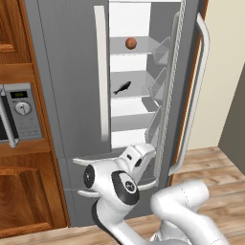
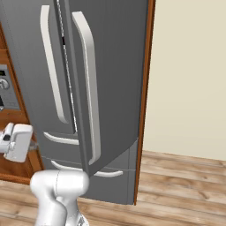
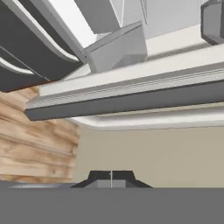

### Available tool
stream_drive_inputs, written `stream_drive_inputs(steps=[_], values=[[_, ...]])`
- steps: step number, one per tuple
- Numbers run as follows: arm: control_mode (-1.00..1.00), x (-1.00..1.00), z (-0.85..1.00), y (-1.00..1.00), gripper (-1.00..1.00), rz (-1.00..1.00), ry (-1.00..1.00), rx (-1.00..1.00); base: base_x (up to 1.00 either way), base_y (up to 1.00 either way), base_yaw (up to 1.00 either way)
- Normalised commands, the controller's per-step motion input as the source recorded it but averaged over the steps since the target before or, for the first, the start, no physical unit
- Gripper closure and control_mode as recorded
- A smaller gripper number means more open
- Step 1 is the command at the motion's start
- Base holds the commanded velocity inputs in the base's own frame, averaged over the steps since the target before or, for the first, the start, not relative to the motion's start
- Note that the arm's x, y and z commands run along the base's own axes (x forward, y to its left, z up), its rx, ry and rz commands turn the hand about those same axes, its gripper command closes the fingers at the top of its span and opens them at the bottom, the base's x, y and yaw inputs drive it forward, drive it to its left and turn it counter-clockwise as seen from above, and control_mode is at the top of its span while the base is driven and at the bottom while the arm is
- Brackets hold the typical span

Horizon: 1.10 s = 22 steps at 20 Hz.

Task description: Gather the onion and eggplant from the fridge and place them on a tray on the dining counter. Then gather the fish and chicken drumstick from the fridge and place them on the other tray.

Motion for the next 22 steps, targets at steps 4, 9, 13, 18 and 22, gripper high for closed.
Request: stream_drive_inputs(steps=[4,9,13,18,22], values=[[-1.00,0.65,-0.51,0.13,1.00,0.00,0.06,-0.13,0.00,0.00,0.00],[-1.00,0.61,-0.46,0.15,1.00,-0.02,0.03,-0.09,0.00,0.00,0.00],[-1.00,0.53,-0.42,0.07,1.00,-0.05,0.00,-0.03,0.00,0.00,0.00],[-1.00,0.30,-0.29,0.01,1.00,-0.13,0.00,0.00,0.00,0.00,0.00],[-1.00,0.30,-0.25,0.00,1.00,-0.19,-0.01,0.00,0.00,0.00,0.00]])
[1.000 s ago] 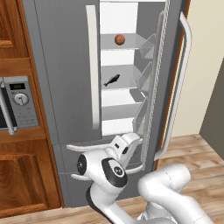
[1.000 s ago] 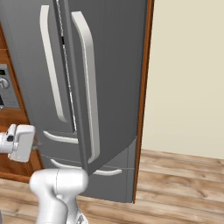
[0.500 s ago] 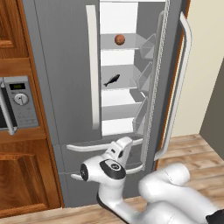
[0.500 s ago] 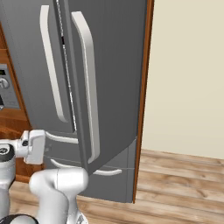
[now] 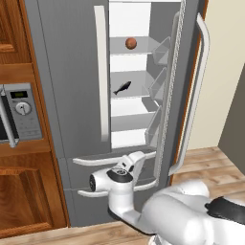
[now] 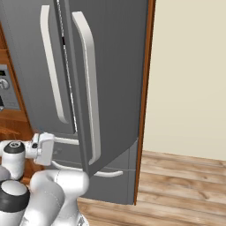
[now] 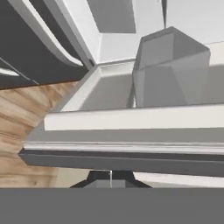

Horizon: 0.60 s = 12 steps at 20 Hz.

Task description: Gather the onion and eggplant from the fridge and place them on a tray on the dining counter. Then gather the fish and chicken drumstick from the fridge and place them on the other tray.

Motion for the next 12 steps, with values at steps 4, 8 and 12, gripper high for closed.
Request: stream_drive_inputs(steps=[4,8,12], values=[[-1.00,0.26,-0.30,0.00,1.00,-0.10,-0.09,-0.07,0.00,0.00,0.00],[-1.00,0.18,-0.31,0.00,1.00,-0.10,-0.11,-0.08,0.00,0.00,0.00],[-1.00,0.04,-0.09,-0.14,1.00,-0.13,-0.10,-0.02,0.00,0.00,0.00]])
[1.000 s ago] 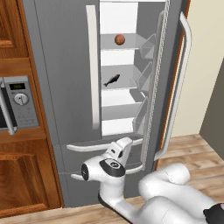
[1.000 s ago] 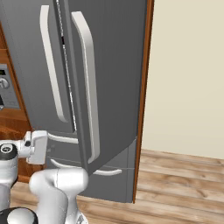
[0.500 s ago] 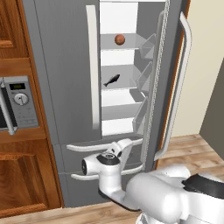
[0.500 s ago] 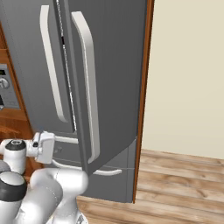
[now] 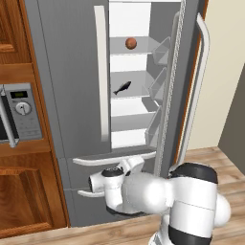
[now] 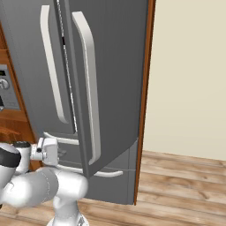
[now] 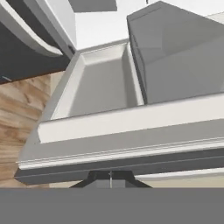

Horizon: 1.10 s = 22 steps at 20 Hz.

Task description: Gather the onion and eggplant from the fridge and place them on a tray on the dining counter. Then gather the fish and chicken drumstick from the fridge and place them on the other tray.

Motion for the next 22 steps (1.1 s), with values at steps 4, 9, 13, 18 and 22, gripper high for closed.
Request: stream_drive_inputs(steps=[4,9,13,18,22], values=[[-1.00,0.00,0.00,-0.33,1.00,-0.11,-0.11,0.00,0.00,0.00,0.00],[-1.00,0.00,0.00,-0.46,1.00,-0.09,-0.09,0.00,0.00,0.00,0.00],[-1.00,0.00,0.00,-0.47,1.00,-0.04,-0.07,0.00,0.00,0.00,0.00],[-1.00,0.00,0.00,-0.55,1.00,0.00,-0.09,0.00,0.00,0.00,0.00],[-1.00,0.00,0.00,-0.64,1.00,0.00,-0.13,0.00,0.00,0.00,0.00]])
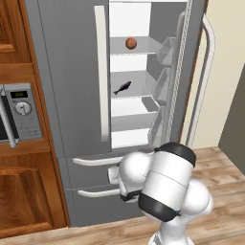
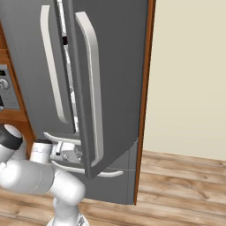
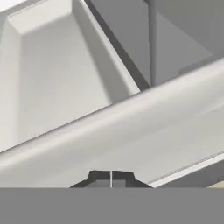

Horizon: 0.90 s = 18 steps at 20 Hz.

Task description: Gather the onion and eggplant from the fridge and place them on a tray on the dining counter. Then gather the fish and chicken drumstick from the fridge and place them on the other tray.

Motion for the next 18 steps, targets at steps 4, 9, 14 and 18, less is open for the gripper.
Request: stream_drive_inputs(steps=[4,9,14,18], values=[[-1.00,-0.11,0.00,-0.69,1.00,0.00,-0.13,0.01,0.00,0.00,0.00],[-1.00,-0.42,0.00,-1.00,1.00,0.00,-0.13,0.15,0.00,0.00,0.00],[-1.00,-0.62,0.00,-1.00,1.00,0.00,-0.20,0.29,0.00,0.00,0.00],[-1.00,-0.64,0.01,-1.00,1.00,0.04,-0.20,0.28,0.00,0.00,0.00]])
